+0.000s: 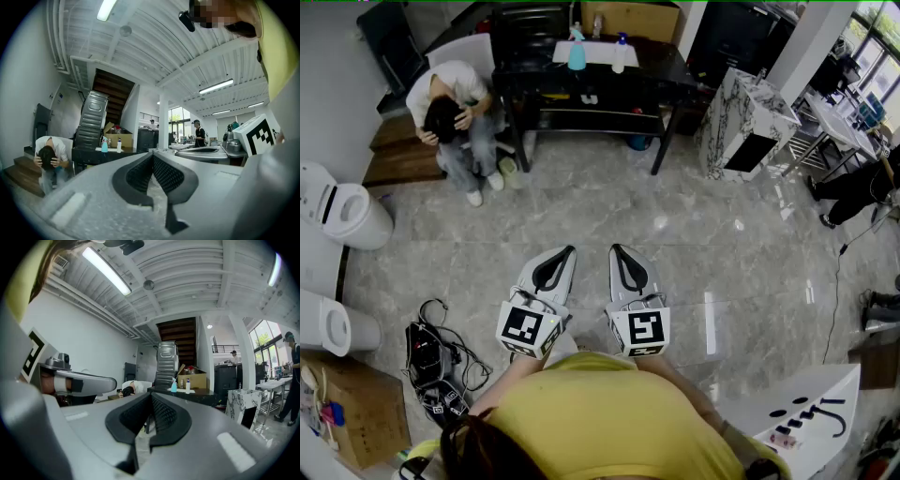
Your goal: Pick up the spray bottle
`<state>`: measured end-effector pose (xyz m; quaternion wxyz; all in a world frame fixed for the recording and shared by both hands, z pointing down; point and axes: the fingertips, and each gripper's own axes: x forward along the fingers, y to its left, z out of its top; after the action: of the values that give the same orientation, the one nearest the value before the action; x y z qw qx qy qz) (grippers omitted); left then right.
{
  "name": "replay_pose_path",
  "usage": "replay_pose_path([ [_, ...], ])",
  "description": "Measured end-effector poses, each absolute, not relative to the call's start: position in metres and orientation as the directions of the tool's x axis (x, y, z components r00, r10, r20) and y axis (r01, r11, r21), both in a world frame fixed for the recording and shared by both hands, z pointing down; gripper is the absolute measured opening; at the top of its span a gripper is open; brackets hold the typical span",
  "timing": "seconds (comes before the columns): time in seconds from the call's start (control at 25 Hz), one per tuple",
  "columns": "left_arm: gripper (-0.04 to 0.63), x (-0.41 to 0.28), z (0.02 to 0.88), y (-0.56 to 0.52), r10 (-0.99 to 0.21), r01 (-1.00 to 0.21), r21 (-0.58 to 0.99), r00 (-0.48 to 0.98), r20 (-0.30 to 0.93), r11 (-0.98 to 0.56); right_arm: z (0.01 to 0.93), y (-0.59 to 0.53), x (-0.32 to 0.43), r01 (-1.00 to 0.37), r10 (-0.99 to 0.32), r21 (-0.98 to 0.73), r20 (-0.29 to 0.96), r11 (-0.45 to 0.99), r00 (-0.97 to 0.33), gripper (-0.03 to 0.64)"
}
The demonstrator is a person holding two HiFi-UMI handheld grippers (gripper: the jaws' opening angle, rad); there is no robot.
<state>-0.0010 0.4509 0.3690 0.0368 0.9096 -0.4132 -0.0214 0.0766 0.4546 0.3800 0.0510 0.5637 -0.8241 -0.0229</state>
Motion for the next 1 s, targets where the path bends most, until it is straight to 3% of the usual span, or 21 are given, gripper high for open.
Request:
replay_pose_path([
  [0.48,0.005,-0.002,0.386,0.397,-0.743,-0.740,0.094,0.670,0.006,-0.666,0.393,0.402,0.072,-0.926,-0.930,0.083,0.063,0.367,-0.363,0.000],
  [1.0,0.005,-0.055,0.382,0.226,-0.707,-0.706,0.056,0.708,-0.001,-0.706,0.398,0.229,0.017,-0.925,-0.928,0.083,0.068,0.371,-0.366,0.034],
])
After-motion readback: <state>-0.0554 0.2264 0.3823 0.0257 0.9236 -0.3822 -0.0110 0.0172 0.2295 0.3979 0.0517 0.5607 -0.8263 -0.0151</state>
